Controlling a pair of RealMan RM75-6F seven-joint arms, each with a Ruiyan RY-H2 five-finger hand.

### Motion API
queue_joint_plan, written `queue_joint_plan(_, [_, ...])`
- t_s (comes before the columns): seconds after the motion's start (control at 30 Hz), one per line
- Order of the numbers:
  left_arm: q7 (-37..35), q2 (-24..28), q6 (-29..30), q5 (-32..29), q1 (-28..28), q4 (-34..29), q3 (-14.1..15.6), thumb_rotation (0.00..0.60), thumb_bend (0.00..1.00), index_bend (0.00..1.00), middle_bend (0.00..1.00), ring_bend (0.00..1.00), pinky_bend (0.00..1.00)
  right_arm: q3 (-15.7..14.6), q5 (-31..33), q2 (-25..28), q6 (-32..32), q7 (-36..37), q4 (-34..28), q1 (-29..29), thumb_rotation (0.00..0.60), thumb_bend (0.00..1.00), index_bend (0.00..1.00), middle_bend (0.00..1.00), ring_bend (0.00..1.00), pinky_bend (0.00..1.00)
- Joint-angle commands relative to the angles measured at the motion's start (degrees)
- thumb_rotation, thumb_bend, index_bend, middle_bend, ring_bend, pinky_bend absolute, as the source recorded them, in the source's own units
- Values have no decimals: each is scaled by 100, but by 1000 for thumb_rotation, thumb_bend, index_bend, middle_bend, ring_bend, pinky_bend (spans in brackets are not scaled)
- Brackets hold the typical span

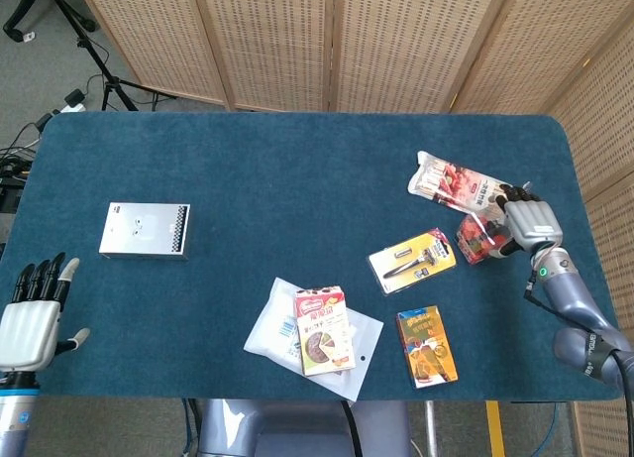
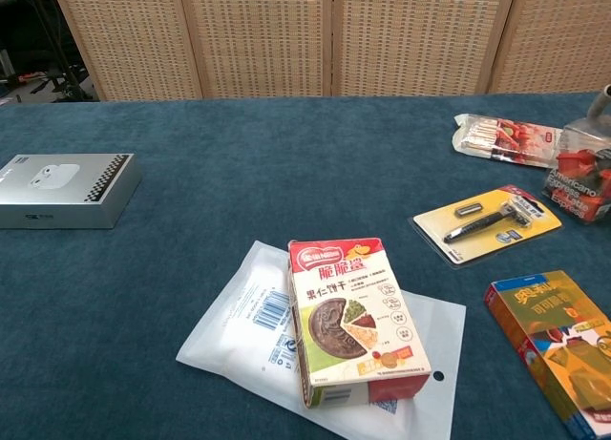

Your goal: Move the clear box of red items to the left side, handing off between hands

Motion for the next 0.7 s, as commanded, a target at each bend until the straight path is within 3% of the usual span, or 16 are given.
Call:
queue_joint_plan(0.03, [-35,16,31,13,12,-5,-4,600,0,0,0,0,0,-8,-67,-49,47,27,-14,-59,600,184,398,235,153,256])
queue_joint_plan(0.2, [-123,58,70,50,35,-19,3,600,0,0,0,0,0,-68,41,-96,-30,-73,12,-85,600,203,439,276,194,283])
queue_joint_plan(0.5, [-150,72,68,62,34,-44,5,600,0,0,0,0,0,18,32,-23,355,-305,-195,-117,600,227,580,438,372,422])
queue_joint_plan(0.7, [-194,95,56,58,33,-74,3,600,0,0,0,0,0,77,35,90,559,-544,-473,-91,600,249,644,492,431,482])
